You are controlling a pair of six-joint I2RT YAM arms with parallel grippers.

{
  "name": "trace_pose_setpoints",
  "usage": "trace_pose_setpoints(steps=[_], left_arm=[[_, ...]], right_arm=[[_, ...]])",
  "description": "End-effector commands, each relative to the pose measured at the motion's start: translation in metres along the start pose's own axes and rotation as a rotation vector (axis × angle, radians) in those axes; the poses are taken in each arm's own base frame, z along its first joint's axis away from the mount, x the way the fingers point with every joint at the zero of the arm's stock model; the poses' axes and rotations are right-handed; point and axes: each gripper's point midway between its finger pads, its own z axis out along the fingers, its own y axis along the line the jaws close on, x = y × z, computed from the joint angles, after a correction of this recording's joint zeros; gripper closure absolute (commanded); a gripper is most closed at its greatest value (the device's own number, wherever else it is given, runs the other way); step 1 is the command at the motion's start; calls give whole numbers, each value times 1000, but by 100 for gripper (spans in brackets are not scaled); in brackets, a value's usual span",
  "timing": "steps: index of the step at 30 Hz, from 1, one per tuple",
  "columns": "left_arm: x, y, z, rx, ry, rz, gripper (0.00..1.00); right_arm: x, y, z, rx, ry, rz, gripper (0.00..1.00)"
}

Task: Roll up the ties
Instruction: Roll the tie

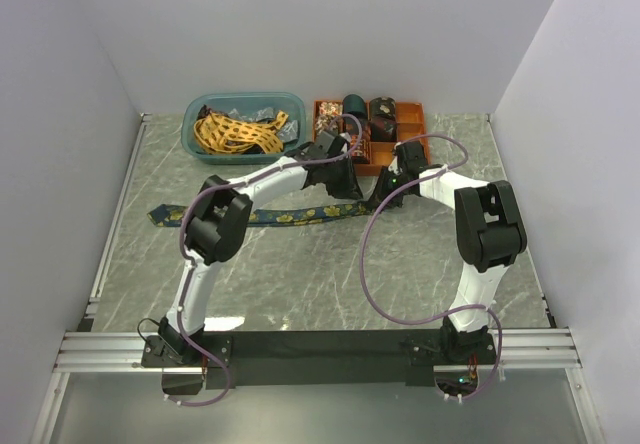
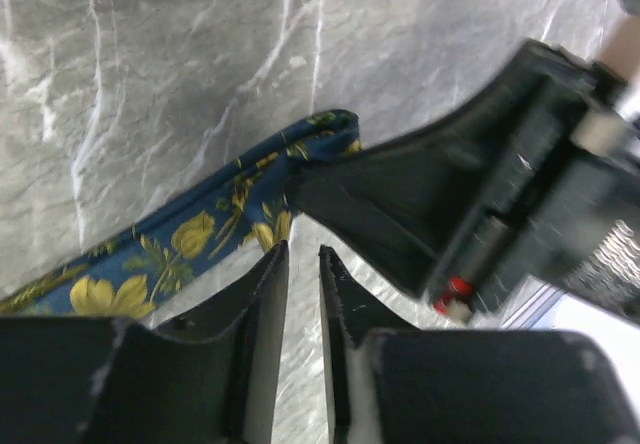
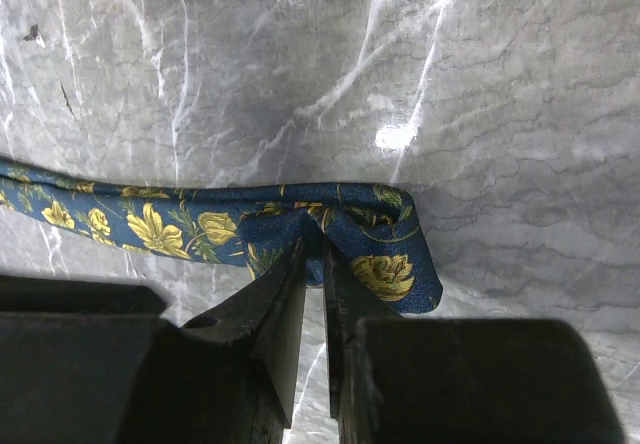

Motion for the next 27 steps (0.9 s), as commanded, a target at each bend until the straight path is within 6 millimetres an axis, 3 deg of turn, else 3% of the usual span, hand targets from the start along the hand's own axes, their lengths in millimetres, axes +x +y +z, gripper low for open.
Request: trace_pose_setpoints(steps=[1, 13, 19, 23, 27], left_arm=[[-12, -20, 6, 80, -15, 3, 76], [18, -18, 25, 94, 51, 10, 77], [23, 13, 42, -13, 42, 2, 81], [33, 28, 45, -42, 55, -5, 85], [35, 36, 43, -67, 49, 4, 85]], right_arm=[[-4, 0, -2, -3, -23, 1, 80], [-4, 0, -1, -5, -24, -1, 80], [-3, 2, -2, -19, -23, 4, 80], [-8, 9, -13, -26, -39, -19, 80], [-19, 20, -38, -43, -89, -50, 76]])
